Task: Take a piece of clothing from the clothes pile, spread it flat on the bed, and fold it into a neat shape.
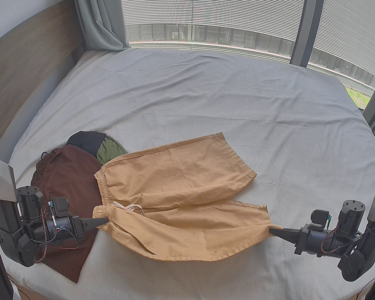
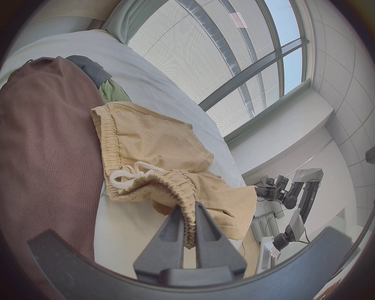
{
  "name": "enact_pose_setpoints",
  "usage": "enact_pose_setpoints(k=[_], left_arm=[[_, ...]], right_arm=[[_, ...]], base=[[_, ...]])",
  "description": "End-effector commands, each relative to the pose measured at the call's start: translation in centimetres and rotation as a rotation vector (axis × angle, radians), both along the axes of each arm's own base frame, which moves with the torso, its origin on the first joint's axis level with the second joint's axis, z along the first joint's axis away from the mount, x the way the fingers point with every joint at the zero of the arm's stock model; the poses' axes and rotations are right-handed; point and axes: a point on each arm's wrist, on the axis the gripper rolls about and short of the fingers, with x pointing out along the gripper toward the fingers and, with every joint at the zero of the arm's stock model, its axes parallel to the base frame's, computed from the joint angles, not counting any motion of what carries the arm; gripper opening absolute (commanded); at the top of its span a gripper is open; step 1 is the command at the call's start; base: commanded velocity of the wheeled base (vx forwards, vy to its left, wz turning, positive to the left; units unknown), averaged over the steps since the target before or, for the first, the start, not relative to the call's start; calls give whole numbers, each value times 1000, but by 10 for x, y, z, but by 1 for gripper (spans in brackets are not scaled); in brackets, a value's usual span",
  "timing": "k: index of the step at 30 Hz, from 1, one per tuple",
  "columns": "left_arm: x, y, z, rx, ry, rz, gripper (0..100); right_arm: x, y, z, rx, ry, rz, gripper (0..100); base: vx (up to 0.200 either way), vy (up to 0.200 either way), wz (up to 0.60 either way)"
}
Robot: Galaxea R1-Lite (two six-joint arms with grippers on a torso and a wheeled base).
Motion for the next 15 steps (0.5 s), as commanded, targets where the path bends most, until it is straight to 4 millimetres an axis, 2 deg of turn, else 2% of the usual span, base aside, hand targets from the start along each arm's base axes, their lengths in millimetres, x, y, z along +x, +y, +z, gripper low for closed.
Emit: enact_pose_setpoints(k=[1,9,15], left_arm=[[1,0,2,0,-11,1,0],[5,3,4,4,-28,20,0],[9,3,6,-5,-32,36,0]], right_arm=[[0,0,5,4,-21,0,0],[-5,1,25,41,-71,-4,0],[-2,2,30,48,-95,-4,0]], base=[[0,0,0],[0,0,0],[0,0,0]])
